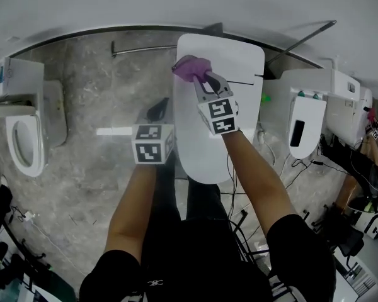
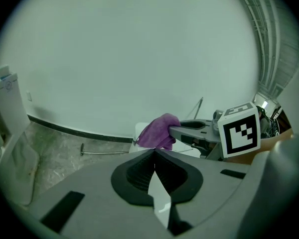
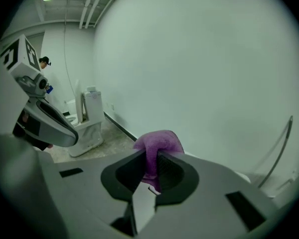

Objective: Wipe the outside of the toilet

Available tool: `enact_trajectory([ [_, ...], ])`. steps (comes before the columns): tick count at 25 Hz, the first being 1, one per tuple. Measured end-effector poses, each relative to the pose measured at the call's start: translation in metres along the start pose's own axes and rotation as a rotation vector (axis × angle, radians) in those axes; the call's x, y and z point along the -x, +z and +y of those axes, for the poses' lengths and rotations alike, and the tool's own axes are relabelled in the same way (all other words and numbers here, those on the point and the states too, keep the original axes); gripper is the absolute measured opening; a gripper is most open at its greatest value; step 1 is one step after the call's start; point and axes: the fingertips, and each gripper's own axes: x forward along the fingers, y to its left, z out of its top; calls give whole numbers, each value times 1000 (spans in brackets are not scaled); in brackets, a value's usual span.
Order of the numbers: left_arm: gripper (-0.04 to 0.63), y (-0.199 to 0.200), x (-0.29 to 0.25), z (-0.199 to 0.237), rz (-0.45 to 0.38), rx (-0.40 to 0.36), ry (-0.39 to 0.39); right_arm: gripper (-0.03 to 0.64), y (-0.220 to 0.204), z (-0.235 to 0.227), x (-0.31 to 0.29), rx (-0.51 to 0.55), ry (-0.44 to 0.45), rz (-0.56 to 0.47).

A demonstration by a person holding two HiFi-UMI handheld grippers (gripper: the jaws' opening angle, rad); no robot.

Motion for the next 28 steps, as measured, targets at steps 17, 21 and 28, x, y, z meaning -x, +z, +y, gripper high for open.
enact_trajectory([
  [17,6,-42,-97,82,48,-1,-69,49,-63,-41,-180,122,-87,51],
  [21,6,-51,-109,89,65,-6,-62,49,-52,-54,-197,76,-101,38],
  [28,6,-54,-125,66,69,-36,-70,49,-66,-94,-187,-18,-100,36],
])
